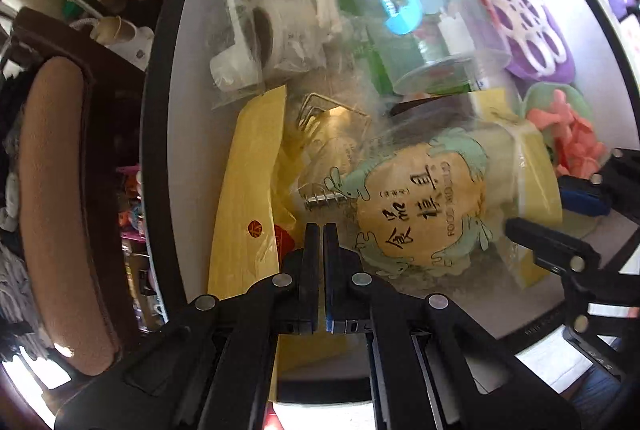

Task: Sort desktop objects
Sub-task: 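Lower the bagged snack into the box with both tools and release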

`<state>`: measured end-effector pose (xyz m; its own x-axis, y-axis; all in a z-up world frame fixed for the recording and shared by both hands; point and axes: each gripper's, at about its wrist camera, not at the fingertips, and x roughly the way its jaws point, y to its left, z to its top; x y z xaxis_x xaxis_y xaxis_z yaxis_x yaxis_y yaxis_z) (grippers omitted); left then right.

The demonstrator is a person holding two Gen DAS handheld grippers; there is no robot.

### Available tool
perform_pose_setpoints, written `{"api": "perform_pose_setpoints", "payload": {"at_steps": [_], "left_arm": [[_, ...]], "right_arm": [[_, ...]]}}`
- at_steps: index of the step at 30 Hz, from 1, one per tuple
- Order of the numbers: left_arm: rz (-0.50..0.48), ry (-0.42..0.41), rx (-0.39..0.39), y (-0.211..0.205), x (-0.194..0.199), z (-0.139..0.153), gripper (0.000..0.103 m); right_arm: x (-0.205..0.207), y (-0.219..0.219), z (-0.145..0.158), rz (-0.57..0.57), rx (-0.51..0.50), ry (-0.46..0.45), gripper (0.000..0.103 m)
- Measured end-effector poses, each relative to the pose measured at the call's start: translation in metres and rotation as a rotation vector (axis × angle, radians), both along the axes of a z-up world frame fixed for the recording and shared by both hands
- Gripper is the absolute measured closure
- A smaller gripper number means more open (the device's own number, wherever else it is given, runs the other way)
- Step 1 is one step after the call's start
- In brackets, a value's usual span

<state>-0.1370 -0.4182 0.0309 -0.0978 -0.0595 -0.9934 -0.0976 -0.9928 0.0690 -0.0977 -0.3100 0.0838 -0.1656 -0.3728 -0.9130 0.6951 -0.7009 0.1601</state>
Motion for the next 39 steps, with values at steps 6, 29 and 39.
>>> {"api": "perform_pose_setpoints", "payload": {"at_steps": [6,29,39], "left_arm": [[-0.009,0.122,0.12,-0.015,0.029,0.064,0.09],[0.03,0.039,0.084,-0.015,0.028,0.047,0.076],[0.077,0.145,0.024,-0.011,0.061,0.083,0.043]], "right_arm": [[0.013,0.013,0.018,0.022,0.026,0.032,0.076],[0.012,0.016,0.015,-0.05,-0.146,-0.046,0.08],[0.02,0.026,0.036,-0.119,-0.117,0.032,0.045]]}}
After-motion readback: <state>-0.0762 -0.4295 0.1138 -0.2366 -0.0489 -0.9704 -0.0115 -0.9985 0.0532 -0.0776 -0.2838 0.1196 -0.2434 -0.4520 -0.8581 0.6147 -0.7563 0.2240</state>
